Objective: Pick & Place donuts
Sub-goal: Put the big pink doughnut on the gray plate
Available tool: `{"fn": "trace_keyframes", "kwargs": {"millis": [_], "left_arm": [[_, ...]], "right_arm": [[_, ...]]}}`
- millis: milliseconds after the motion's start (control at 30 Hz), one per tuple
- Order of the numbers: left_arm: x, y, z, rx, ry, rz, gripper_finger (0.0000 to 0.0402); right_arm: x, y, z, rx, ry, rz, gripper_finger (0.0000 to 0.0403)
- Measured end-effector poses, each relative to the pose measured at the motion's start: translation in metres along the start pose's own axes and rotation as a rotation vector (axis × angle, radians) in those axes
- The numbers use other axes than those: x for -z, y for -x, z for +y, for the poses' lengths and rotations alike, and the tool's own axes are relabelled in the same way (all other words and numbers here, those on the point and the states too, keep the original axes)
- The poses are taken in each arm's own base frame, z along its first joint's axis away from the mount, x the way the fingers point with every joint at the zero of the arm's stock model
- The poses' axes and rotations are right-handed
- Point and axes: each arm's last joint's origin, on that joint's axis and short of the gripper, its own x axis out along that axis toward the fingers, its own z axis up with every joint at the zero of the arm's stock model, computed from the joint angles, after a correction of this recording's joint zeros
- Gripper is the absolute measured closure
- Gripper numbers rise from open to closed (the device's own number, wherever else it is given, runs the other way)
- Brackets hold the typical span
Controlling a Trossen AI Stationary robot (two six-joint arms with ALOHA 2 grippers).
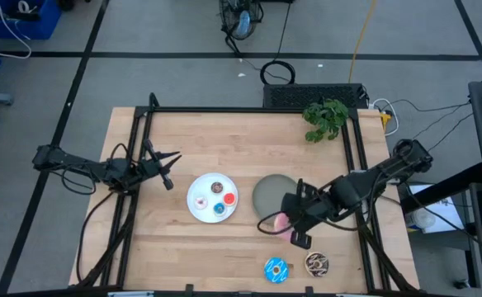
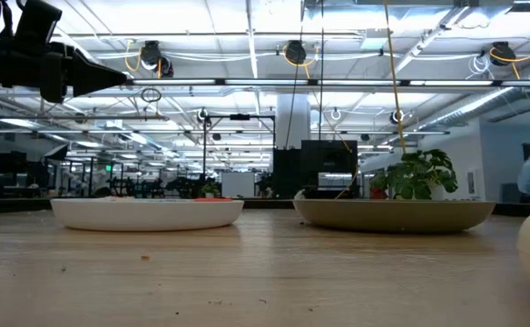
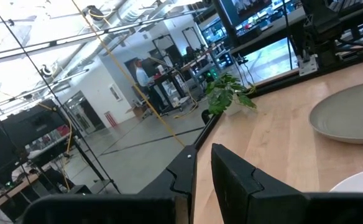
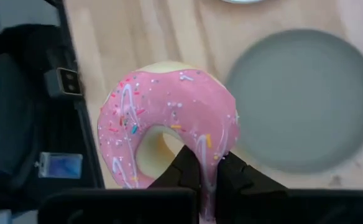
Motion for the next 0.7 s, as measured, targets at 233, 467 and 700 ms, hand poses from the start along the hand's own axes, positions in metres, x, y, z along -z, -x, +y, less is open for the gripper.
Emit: {"fn": "trace_keyframes", "kwargs": {"millis": [233, 467, 700], "left_arm": [[0.000, 0.000, 0.000, 0.002, 0.001, -0.002, 0.0346], [0.000, 0.000, 0.000, 0.003, -0.004, -0.002, 0.0346], [0.000, 0.000, 0.000, 0.003, -0.005, -0.002, 0.0346]], "right_arm": [[-0.013, 0.006, -0.020, 0.041, -0.091, 0.035, 0.0393], [-0.026, 0.004, -0.042, 0.092, -0.123, 0.050, 0.0392], [-0.047, -0.009, -0.079, 0.193, -0.159, -0.028, 0.0391]]}}
